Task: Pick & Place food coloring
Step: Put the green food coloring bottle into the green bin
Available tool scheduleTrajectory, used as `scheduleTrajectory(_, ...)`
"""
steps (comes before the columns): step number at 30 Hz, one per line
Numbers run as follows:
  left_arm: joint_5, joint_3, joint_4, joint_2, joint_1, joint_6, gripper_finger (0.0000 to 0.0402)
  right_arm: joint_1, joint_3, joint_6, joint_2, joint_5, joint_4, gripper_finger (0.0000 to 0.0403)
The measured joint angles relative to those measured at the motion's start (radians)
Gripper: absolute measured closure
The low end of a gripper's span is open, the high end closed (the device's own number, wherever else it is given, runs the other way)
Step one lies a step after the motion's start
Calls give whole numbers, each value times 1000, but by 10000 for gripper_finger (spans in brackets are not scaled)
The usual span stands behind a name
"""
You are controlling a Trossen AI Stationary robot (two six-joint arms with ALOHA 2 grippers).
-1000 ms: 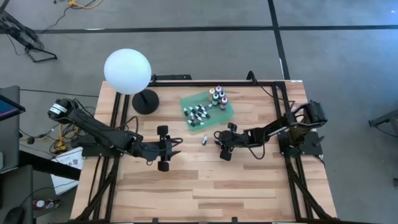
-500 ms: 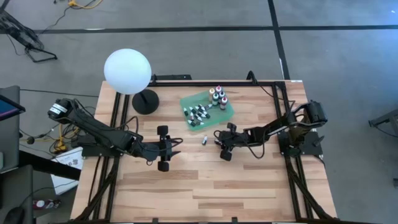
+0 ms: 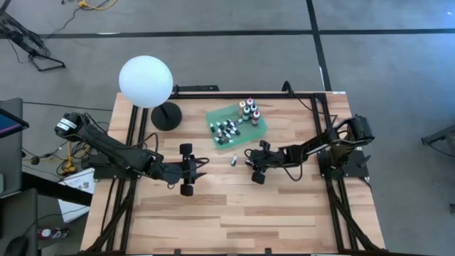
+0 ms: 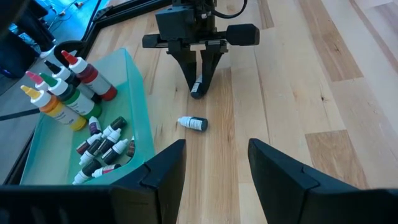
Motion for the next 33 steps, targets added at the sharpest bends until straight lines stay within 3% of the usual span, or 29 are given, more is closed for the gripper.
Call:
scheduleTrajectory(13,-2,0,-1,0,0,1,233,1,-1,0,0,-6,1,322)
scheduleTrajectory(21,-2,0,-6,0,0,2,233,24,16,-28,1,-80,12,321)
scheduleTrajectory(25,-3,0,-16,0,0,2,233,52,68,-72,0,-144,18,321)
scheduleTrajectory(33,-3,0,-16,0,0,2,233,79,236,-230,-1,-101,-82,321)
